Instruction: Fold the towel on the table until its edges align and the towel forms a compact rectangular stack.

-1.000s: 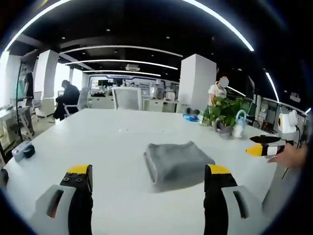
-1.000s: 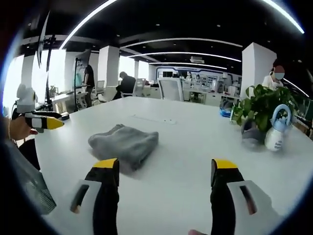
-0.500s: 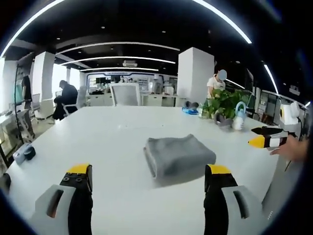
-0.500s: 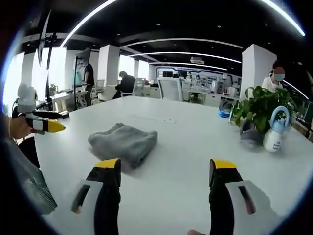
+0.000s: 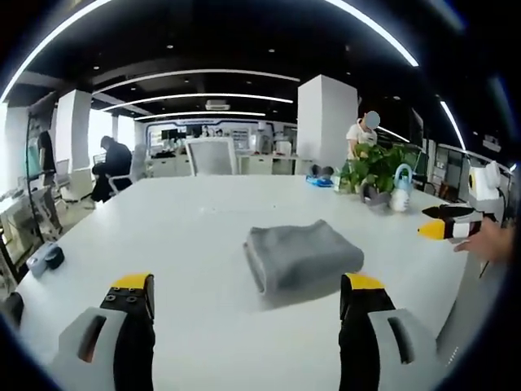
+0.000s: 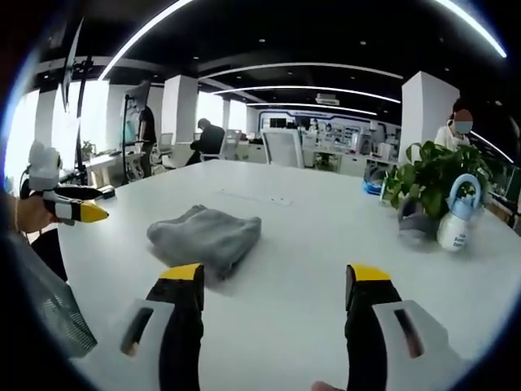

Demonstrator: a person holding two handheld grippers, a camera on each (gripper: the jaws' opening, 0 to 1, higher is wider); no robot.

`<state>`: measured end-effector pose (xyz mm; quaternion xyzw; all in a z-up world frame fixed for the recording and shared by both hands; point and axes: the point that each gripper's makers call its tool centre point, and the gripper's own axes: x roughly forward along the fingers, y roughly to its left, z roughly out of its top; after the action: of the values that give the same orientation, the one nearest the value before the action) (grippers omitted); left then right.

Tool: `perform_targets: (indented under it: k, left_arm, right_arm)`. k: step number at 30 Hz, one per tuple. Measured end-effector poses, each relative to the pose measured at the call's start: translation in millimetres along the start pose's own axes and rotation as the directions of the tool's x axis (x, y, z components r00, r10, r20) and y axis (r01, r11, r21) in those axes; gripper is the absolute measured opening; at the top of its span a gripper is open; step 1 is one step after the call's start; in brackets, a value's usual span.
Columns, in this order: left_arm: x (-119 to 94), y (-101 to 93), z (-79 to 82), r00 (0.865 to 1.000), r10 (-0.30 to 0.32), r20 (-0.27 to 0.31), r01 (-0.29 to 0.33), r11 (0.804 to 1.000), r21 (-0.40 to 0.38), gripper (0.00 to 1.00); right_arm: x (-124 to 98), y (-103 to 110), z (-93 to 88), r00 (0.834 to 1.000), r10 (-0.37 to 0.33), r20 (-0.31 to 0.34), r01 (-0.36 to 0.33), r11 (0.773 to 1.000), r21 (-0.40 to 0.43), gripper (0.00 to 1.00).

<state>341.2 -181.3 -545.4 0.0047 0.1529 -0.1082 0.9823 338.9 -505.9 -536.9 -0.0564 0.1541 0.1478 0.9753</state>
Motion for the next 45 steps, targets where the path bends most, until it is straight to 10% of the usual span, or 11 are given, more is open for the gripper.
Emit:
perform_targets:
  k: [45]
  left_arm:
    - [0,5.4,-11.7,0.999,0.015,-0.046,-0.015,1.0,-0.004,0.96]
  right_arm:
    - [-2,-2,1.1,1.0,-0.007,0.004,0.007,1.0,0.014,0.68]
